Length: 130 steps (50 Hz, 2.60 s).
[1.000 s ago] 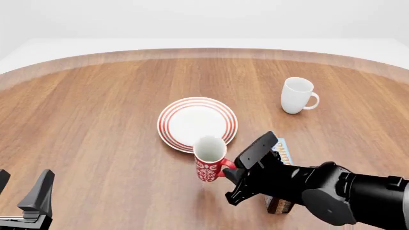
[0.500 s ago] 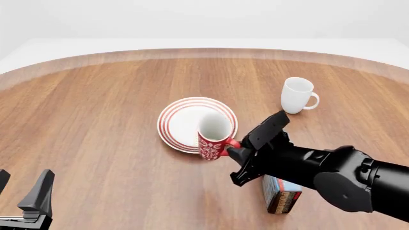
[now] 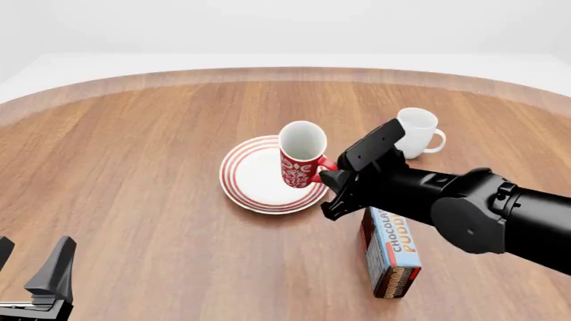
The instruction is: Pick up the red mug and put it on the plate
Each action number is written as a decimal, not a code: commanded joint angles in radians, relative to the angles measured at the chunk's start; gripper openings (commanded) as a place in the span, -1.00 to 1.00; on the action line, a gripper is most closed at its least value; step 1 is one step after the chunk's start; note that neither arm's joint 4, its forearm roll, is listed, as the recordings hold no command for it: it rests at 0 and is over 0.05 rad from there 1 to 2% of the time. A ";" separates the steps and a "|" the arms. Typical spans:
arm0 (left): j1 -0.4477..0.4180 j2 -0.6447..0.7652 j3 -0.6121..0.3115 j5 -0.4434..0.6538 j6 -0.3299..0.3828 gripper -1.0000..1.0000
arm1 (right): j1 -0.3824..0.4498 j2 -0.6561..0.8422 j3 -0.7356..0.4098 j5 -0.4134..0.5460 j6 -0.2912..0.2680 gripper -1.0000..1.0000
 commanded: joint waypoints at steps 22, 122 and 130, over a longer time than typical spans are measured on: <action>0.000 0.000 0.000 0.000 0.000 1.00 | -0.076 0.188 -0.190 -0.033 -0.056 -1.00; 0.000 0.000 0.000 0.000 0.000 1.00 | -0.090 0.658 -0.465 -0.162 0.097 -1.00; 0.000 0.000 0.000 0.000 0.000 1.00 | -0.091 0.682 -0.484 -0.158 0.098 -1.00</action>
